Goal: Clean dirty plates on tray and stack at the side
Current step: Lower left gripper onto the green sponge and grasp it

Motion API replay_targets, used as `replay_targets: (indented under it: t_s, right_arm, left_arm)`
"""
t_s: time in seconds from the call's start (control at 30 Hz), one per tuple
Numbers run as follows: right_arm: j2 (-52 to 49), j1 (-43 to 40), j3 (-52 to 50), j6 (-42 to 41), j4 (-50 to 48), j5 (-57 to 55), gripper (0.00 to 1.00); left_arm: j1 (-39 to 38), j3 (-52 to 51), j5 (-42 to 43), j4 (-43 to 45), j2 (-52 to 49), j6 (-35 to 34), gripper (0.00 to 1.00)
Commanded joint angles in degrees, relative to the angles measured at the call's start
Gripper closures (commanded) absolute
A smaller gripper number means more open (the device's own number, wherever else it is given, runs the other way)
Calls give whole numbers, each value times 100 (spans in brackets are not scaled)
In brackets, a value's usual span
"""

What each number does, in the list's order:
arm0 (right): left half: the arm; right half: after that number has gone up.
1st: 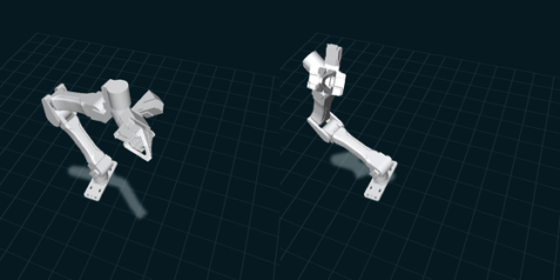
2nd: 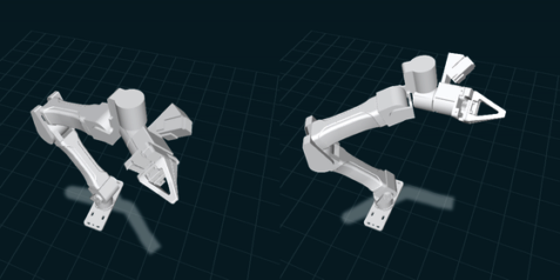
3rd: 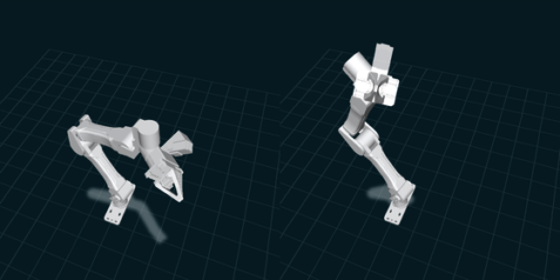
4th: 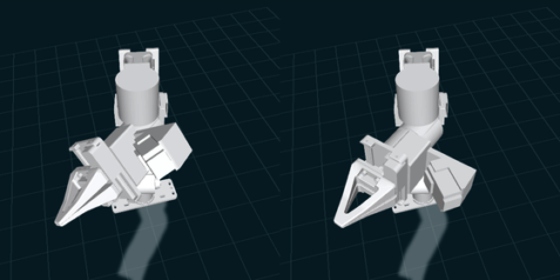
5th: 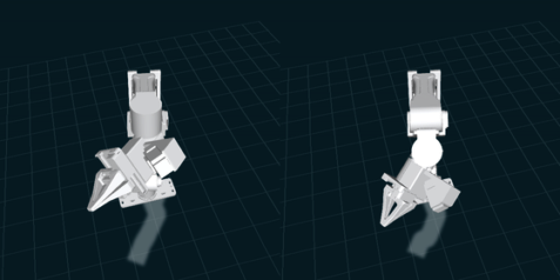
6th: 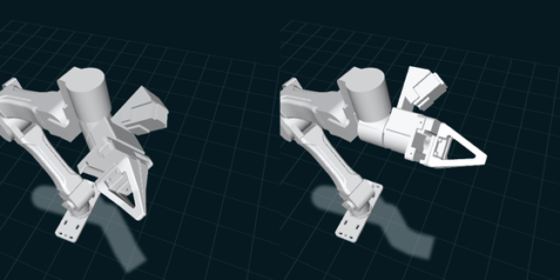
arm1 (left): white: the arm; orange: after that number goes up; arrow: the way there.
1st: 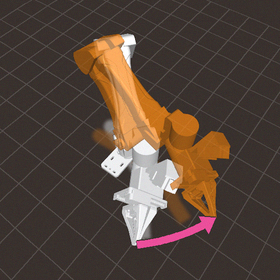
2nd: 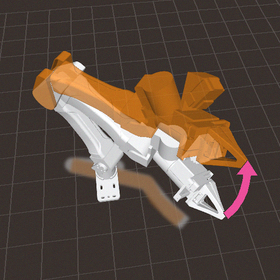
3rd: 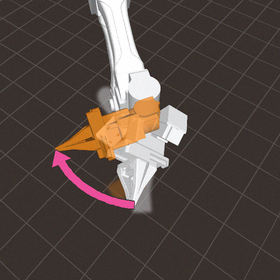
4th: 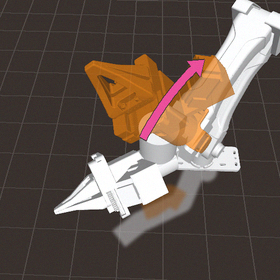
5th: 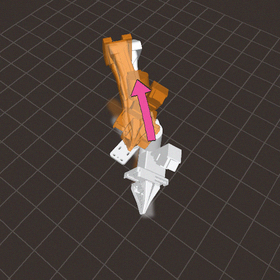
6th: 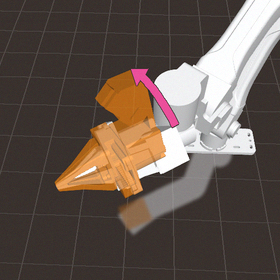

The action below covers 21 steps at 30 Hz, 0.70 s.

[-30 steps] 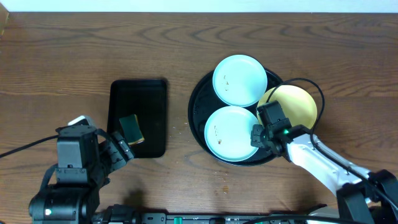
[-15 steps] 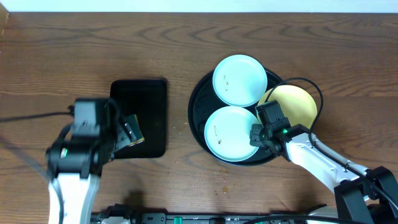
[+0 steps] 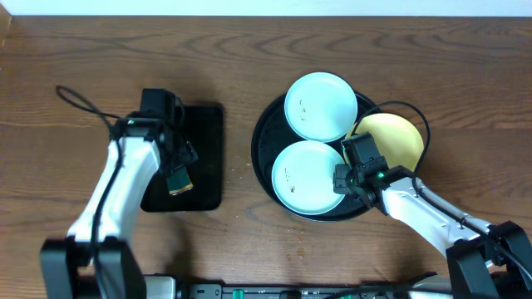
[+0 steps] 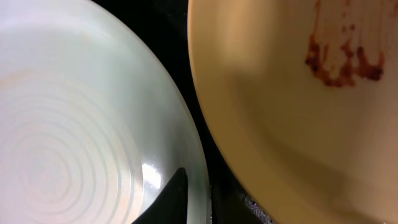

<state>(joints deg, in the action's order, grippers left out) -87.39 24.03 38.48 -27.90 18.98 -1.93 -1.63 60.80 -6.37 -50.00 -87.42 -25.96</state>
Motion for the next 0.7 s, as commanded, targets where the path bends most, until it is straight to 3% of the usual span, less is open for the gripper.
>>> replay_targets:
  t_s: [0.0, 0.23, 0.33, 0.43, 0.53, 0.67]
  right_arm:
    - [-37, 48, -31, 76, -11, -39, 85]
    - [-37, 48, -31, 76, -13, -37, 82]
    - [-37, 48, -31, 76, -11, -37, 81]
    - [-37, 48, -31, 76, -11, -37, 80]
    - [-37, 48, -31, 76, -13, -37, 79]
    - [-37, 48, -31, 76, -13, -37, 77]
  left_arm:
    - [-7, -59, 278, -2, -557, -68, 14]
    - [-7, -59, 590, -17, -1252, 382, 15]
    - [-7, -59, 590, -17, -1449, 450, 21]
    - [-7, -59, 595, -20, -1587, 450, 34]
    - [-7, -59, 595, -17, -1611, 450, 36]
    - [-7, -59, 592, -17, -1611, 455, 54]
